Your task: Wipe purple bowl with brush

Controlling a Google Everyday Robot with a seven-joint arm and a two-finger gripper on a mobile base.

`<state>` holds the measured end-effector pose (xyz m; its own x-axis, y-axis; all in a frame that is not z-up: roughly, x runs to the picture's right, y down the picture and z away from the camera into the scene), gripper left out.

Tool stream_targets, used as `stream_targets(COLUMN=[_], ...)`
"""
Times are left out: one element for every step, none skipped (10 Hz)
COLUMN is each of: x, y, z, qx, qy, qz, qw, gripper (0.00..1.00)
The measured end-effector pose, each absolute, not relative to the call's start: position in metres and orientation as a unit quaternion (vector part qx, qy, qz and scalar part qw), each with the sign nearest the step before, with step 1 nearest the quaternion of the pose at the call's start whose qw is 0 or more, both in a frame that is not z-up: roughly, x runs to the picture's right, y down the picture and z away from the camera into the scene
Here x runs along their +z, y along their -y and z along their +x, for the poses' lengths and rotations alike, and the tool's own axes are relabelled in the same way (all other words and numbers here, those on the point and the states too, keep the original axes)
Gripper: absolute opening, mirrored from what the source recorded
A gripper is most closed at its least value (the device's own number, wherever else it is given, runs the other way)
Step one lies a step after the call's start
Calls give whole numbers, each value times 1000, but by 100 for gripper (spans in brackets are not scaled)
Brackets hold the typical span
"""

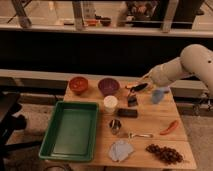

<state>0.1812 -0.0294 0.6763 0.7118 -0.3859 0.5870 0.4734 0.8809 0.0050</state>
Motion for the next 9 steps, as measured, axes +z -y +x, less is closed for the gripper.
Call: stream_targets(x=[679,677,670,661,655,651,647,645,647], y=[32,36,43,54,61,67,70,75,77], z=[175,165,167,163,158,157,158,151,148], qx=[-234,-237,-237,-240,-243,-243,-244,-249,-249], qy=[300,302,301,301,302,303,304,310,313], qz=[-73,-70,-67,-61,-56,-53,-48,-39,-33], qw=[922,921,921,921,920,920,920,917,916], gripper=[0,0,0,0,0,0,0,0,0])
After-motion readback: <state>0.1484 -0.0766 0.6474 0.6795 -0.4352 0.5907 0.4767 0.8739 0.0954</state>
